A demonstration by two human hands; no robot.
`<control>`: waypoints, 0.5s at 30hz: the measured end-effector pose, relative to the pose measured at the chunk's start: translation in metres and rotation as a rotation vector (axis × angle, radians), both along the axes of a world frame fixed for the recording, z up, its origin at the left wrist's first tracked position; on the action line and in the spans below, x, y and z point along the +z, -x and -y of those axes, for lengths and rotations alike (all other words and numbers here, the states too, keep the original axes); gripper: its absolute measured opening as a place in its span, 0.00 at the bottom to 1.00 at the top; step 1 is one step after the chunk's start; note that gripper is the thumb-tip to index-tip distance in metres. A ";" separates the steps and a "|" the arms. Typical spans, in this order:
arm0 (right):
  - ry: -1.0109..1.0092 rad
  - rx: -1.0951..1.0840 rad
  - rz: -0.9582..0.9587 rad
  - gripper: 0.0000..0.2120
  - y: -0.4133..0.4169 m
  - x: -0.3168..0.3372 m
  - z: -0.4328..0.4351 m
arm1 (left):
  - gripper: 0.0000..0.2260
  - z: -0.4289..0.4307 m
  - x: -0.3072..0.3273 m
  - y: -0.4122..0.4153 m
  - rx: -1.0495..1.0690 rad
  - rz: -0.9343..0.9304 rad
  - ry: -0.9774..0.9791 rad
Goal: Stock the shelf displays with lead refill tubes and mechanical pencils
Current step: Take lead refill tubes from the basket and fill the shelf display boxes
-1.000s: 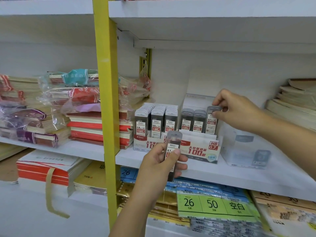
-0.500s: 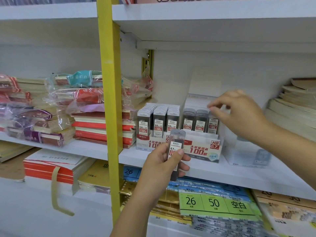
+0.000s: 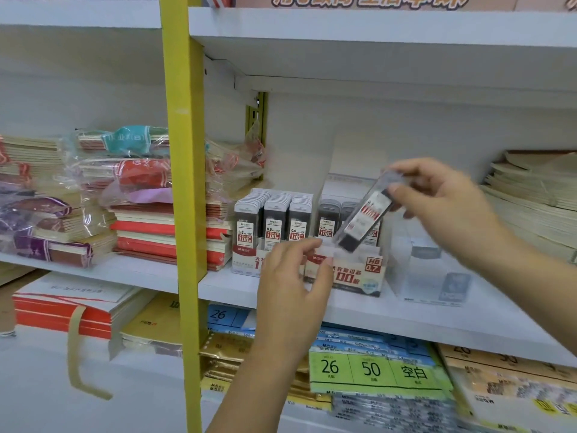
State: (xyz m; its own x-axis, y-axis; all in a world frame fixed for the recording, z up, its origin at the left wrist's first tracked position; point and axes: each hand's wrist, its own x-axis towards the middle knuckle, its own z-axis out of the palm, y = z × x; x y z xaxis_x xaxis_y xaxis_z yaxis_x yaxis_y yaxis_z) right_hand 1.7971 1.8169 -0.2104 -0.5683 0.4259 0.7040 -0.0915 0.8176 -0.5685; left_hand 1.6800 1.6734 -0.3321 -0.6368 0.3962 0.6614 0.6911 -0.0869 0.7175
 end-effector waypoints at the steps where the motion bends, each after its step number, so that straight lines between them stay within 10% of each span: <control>1: -0.066 -0.056 -0.028 0.09 -0.002 0.007 -0.007 | 0.13 -0.001 -0.001 0.001 0.080 -0.120 0.036; 9: -0.604 -0.307 0.235 0.10 0.009 0.006 -0.027 | 0.27 -0.018 -0.020 0.005 0.156 -0.486 0.392; 15: -0.418 -0.282 0.385 0.10 0.022 -0.003 -0.043 | 0.27 -0.019 -0.024 0.008 0.158 -0.504 0.397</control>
